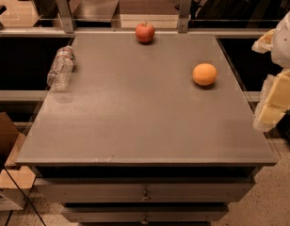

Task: Move orange near water bottle

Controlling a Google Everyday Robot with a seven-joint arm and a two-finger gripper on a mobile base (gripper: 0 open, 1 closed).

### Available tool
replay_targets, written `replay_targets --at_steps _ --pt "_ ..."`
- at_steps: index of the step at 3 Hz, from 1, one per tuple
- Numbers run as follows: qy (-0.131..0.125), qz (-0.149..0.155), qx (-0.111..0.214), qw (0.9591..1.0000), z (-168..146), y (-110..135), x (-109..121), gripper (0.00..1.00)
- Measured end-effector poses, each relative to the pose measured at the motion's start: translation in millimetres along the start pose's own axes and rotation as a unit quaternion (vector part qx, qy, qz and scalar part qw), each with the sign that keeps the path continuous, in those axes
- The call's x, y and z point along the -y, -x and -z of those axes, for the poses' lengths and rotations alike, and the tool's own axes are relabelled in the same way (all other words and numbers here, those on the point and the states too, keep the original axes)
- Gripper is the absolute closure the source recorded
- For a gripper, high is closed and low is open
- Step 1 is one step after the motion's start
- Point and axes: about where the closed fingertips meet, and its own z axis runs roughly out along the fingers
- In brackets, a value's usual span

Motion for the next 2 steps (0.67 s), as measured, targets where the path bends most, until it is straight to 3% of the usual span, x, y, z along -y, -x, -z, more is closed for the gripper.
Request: replay_targets --at_steps 1,2 --pt "0.0 0.0 0.0 1.0 0.0 0.0 0.0 0.0" --pt "-0.002 -0.007 0.046 0.9989 -3.3 0.6 2.9 0.0"
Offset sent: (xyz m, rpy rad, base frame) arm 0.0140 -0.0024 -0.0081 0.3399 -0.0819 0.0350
